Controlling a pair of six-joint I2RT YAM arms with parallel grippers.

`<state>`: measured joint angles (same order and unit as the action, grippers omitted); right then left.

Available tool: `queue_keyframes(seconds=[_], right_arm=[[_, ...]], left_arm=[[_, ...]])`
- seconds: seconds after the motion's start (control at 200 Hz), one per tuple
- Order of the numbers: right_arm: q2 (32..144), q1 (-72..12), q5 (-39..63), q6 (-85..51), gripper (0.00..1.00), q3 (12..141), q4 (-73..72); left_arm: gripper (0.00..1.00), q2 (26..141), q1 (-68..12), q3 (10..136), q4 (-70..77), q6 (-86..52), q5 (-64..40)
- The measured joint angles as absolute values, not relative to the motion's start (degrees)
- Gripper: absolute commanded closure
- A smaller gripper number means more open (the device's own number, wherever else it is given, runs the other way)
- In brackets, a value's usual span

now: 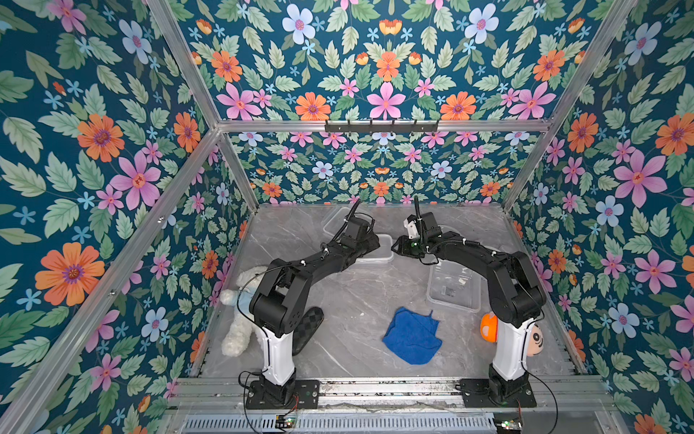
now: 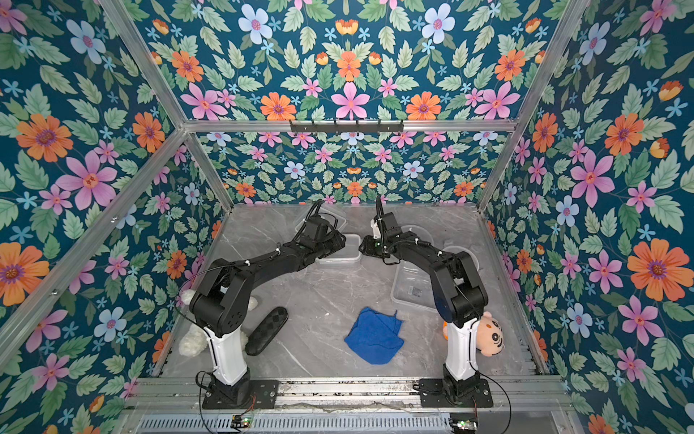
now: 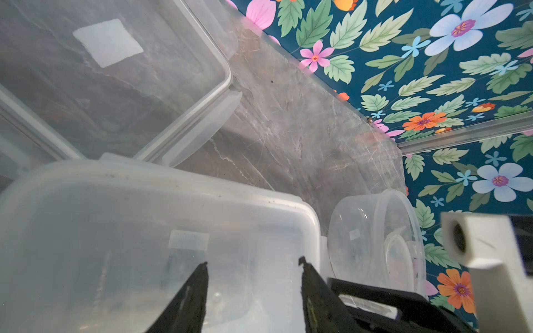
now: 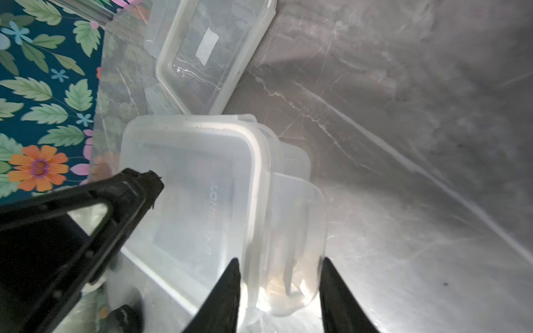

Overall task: Wipe the insides of the lunch boxes
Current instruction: Open the fastener of the lunch box.

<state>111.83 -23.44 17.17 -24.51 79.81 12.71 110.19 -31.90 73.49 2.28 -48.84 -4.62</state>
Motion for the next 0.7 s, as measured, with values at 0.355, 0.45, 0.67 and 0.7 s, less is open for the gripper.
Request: queue_keyframes(seconds=[0.355, 0.45, 0.67, 0.7], right_arm=[[104.7, -25.8, 14.8, -20.4, 1.00, 83.7, 22.8], [107.7, -28.0, 14.9, -19.6, 1.00, 89.9, 25.5], [119.1, -32.1, 14.9, -18.5, 1.00, 105.9, 33.1], [120.4, -32.2, 14.8, -18.5, 1.00, 107.5, 33.9]], left_arm=[[0.42, 98.5, -28.2, 79.0, -12.3, -45.8, -9.1], [0.42, 95.7, -23.3, 75.2, -10.1, -44.8, -10.7], [0.40, 96.8, -14.9, 62.8, -3.5, -46.2, -18.5], [0.40, 97.7, -14.6, 62.0, -1.6, -46.2, -19.8]])
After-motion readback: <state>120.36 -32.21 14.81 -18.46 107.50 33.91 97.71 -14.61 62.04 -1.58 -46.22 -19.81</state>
